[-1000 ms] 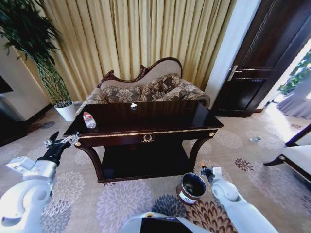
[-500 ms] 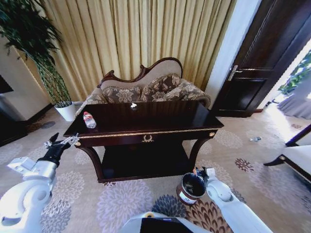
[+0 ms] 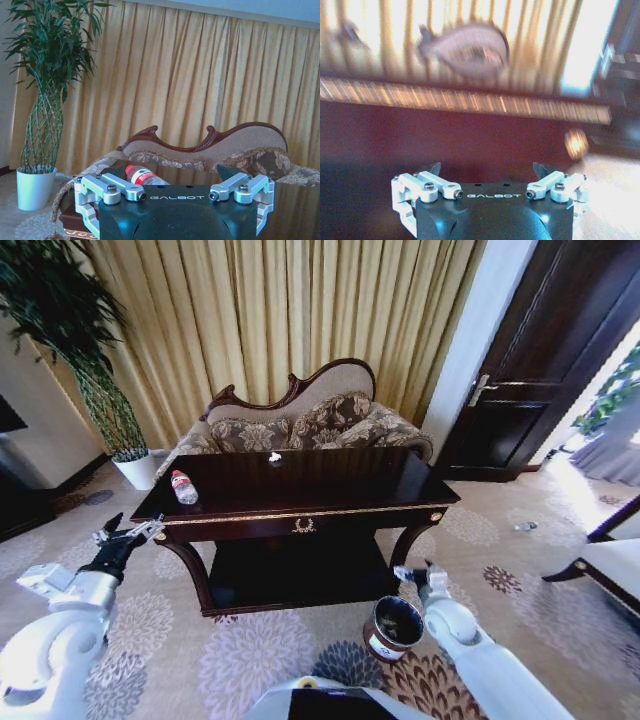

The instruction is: Move to the front of the table and place the trash on the table into the trash bin.

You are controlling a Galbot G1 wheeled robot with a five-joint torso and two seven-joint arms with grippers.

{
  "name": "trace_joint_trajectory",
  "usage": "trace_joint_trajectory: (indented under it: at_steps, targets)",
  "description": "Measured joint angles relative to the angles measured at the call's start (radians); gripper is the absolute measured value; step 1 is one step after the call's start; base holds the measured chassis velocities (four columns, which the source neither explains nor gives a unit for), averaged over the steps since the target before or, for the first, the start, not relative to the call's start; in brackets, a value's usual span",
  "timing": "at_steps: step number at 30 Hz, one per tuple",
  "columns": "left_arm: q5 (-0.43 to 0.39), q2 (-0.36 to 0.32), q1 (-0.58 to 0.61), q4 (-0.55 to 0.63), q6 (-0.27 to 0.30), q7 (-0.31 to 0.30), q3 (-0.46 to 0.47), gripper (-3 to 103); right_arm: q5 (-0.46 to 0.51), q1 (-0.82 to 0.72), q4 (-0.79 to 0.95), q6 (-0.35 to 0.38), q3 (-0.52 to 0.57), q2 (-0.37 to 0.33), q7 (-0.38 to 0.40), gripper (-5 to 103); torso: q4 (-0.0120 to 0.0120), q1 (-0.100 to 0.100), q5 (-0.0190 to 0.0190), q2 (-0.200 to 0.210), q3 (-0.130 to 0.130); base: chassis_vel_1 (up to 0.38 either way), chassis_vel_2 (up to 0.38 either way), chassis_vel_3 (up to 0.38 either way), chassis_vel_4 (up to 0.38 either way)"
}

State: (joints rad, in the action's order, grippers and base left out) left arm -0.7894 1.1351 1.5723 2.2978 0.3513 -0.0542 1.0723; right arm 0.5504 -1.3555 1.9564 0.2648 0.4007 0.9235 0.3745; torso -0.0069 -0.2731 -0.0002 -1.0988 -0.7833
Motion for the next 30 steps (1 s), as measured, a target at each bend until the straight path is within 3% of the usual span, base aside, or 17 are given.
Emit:
trace_joint_trajectory:
  at_steps: [9,17,30]
  targets:
    - [0.009,-0.004,-0.007,0.024,0.000,-0.005,-0.032,100,0.068,0.026,0.187,-0.051,-0.014,-0.053,0.026,100,-0.0002,0.000,0.0000,0.000,0.000,0.000,0.000,0.000,0.000]
    - [-0.003,-0.045,0.004,0.042,0.000,-0.010,-0.011,100,0.059,0.006,0.200,-0.069,0.034,-0.039,-0.049,100,-0.0002,0.000,0.0003,0.000,0.000,0.000,0.000,0.000,0.000]
    - [-0.001,-0.051,-0.002,0.041,0.004,-0.015,-0.020,100,0.054,0.001,0.213,-0.063,0.030,-0.032,-0.064,100,0.0000,0.000,0.0001,0.000,0.000,-0.020,0.020,0.021,-0.019]
